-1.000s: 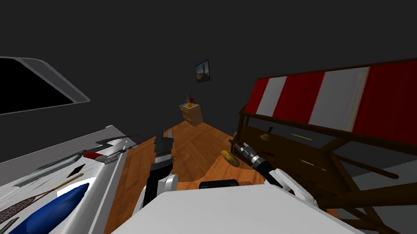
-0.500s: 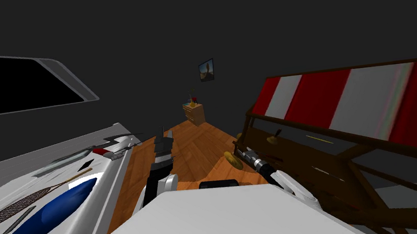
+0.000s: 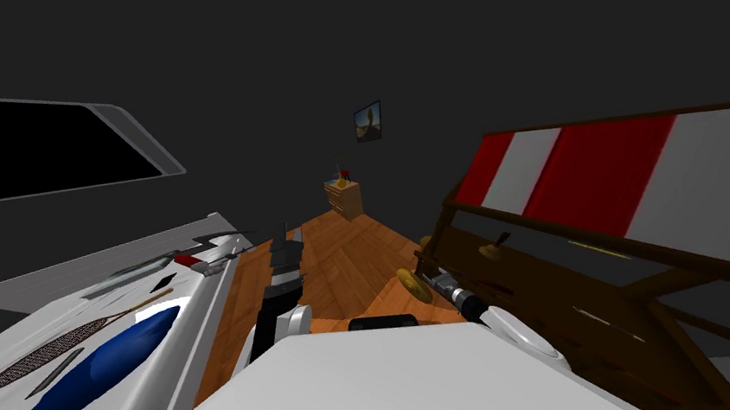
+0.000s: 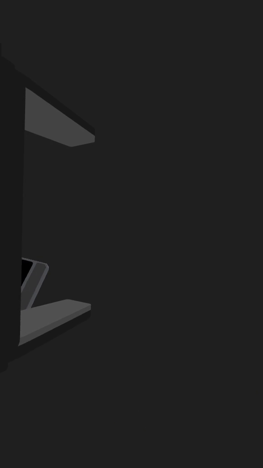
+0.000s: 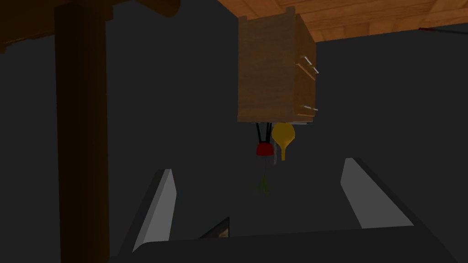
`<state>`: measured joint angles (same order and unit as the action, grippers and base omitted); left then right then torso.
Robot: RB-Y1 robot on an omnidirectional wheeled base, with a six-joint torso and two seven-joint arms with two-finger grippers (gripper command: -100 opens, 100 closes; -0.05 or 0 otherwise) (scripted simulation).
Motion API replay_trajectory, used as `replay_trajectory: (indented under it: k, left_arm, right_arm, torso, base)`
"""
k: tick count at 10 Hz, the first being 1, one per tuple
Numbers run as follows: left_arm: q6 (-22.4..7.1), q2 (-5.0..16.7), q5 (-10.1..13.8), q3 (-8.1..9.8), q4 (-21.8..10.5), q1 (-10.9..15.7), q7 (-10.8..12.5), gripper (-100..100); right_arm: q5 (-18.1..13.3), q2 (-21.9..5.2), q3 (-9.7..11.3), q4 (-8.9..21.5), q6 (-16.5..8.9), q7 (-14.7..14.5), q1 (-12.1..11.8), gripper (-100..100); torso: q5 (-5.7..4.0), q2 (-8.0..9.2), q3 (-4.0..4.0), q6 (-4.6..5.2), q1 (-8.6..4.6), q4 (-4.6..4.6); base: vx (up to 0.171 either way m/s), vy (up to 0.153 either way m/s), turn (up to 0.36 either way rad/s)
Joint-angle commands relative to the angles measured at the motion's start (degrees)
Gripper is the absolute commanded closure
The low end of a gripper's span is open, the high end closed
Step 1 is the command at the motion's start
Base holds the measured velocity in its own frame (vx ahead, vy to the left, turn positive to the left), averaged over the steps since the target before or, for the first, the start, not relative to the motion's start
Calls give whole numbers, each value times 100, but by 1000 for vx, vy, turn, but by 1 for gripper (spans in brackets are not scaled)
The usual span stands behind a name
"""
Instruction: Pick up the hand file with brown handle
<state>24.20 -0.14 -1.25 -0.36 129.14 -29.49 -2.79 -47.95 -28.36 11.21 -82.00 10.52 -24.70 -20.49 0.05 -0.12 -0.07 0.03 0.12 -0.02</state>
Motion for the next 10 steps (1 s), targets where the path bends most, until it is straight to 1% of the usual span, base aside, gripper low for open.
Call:
replay_trajectory:
  k: [1, 2, 3, 4, 5, 7, 8, 9, 10]
  left_arm:
    - [0, 0, 0, 0, 0, 0, 0, 0]
    - [0, 0, 0, 0, 0, 0, 0, 0]
    - [0, 0, 0, 0, 0, 0, 0, 0]
    - [0, 0, 0, 0, 0, 0, 0, 0]
    - [0, 0, 0, 0, 0, 0, 0, 0]
    - [0, 0, 0, 0, 0, 0, 0, 0]
    - [0, 0, 0, 0, 0, 0, 0, 0]
    - [0, 0, 0, 1, 0, -1, 0, 0]
    - [0, 0, 0, 0, 0, -1, 0, 0]
  right_arm:
    - [-113, -25, 17, 286, -14, -70, 44, -100]
    - [-325, -137, 82, 449, -63, -143, 72, -100]
    - [-325, -137, 82, 608, -63, -143, 72, -100]
    - [-532, -251, 145, 765, -108, -210, 101, -100]
    - [-532, -251, 145, 943, -108, -210, 101, -100]
    - [-911, -488, 261, 1410, -185, -325, 160, -100]
    - [-927, -488, 261, 1547, -185, -325, 160, -100]
    - [-1113, -609, 315, 1811, -218, -374, 191, -100]
    - [-1113, -609, 315, 1834, -218, -374, 191, -100]
  torso:
    - [0, 0, 0, 0, 0, 0]
    - [0, 1, 0, 2, -1, -1]
    - [1, -2, -1, 1, -1, -1]
    - [-1, -1, -1, 2, -4, -1]
    - [-1, -5, -3, 0, -4, -1]
    - [-1, -2, -1, 2, -6, -1]
    - [0, -10, -6, 0, -2, -2]
    - [0, -7, -5, 3, -3, -2]
    - [0, -9, -6, 2, -4, -2]
  base:
    - [61, 31, 47]
    - [69, 34, 83]
    - [66, 21, 33]
    - [75, 23, 83]
    - [63, 16, 37]
    - [85, 26, 89]
    - [83, 24, 24]
    - [91, 22, 43]
    - [71, 11, 29]
